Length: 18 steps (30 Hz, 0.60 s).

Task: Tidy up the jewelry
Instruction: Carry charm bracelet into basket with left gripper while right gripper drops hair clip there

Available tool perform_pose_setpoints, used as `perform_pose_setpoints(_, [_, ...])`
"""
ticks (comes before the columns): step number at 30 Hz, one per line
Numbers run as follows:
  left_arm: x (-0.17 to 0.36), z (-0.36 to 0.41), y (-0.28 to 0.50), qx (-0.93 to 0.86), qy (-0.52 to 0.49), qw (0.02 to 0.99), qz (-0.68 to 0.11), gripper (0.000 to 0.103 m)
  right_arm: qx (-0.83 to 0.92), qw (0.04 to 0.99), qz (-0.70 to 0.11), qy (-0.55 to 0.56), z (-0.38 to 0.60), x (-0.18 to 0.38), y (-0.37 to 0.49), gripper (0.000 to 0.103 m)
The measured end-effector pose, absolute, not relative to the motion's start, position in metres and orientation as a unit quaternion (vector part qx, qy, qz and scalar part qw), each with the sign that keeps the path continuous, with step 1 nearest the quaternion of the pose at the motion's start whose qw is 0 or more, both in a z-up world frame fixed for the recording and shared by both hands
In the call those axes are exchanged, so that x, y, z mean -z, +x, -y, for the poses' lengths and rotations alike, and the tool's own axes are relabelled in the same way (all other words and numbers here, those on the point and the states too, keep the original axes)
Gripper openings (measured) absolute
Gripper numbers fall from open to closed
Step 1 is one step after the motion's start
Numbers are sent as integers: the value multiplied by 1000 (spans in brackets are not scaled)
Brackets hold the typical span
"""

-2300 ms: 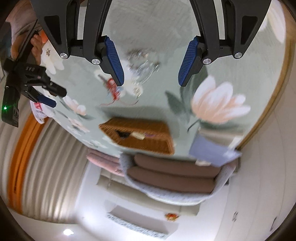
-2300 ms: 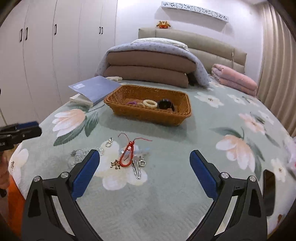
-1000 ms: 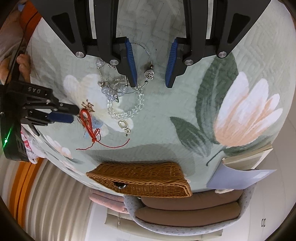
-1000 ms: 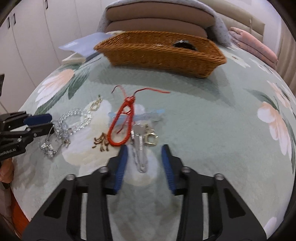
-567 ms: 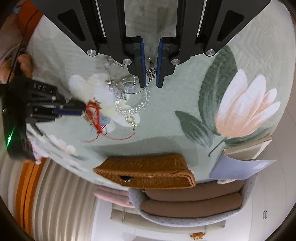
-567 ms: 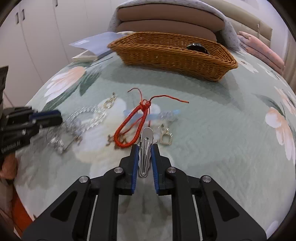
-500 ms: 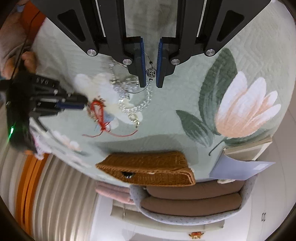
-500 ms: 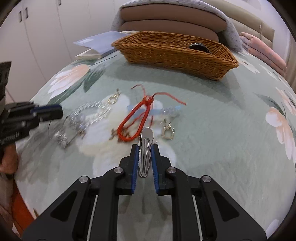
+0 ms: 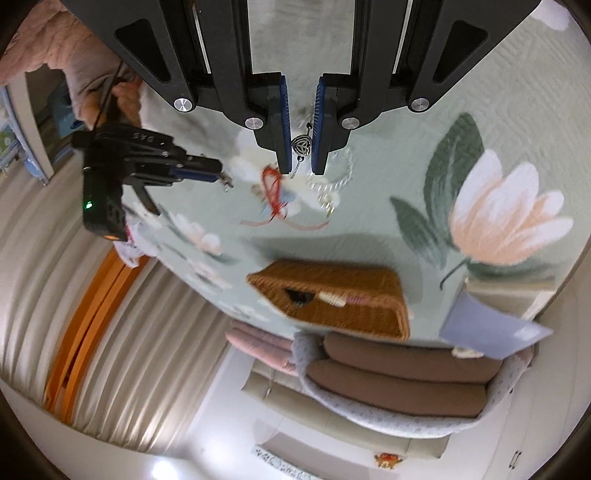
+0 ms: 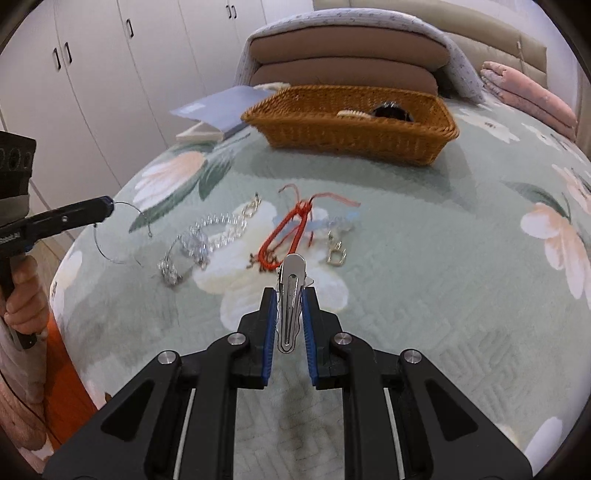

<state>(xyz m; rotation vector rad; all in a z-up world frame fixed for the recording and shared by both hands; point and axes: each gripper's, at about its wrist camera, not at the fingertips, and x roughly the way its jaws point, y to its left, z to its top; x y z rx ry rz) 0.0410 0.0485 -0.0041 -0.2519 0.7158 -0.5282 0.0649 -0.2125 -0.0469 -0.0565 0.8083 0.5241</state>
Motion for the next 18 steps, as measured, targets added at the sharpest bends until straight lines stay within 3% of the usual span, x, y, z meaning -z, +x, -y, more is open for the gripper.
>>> perform_pose_setpoints(9, [-53, -28, 85, 259, -90, 909, -314, 11, -219, 912, -346, -13, 230, -18, 98, 13])
perform_pose_setpoints(18, [-66, -2, 210, 247, -111, 908, -320, 11, -185, 927, -325, 21, 234, -57, 211, 13])
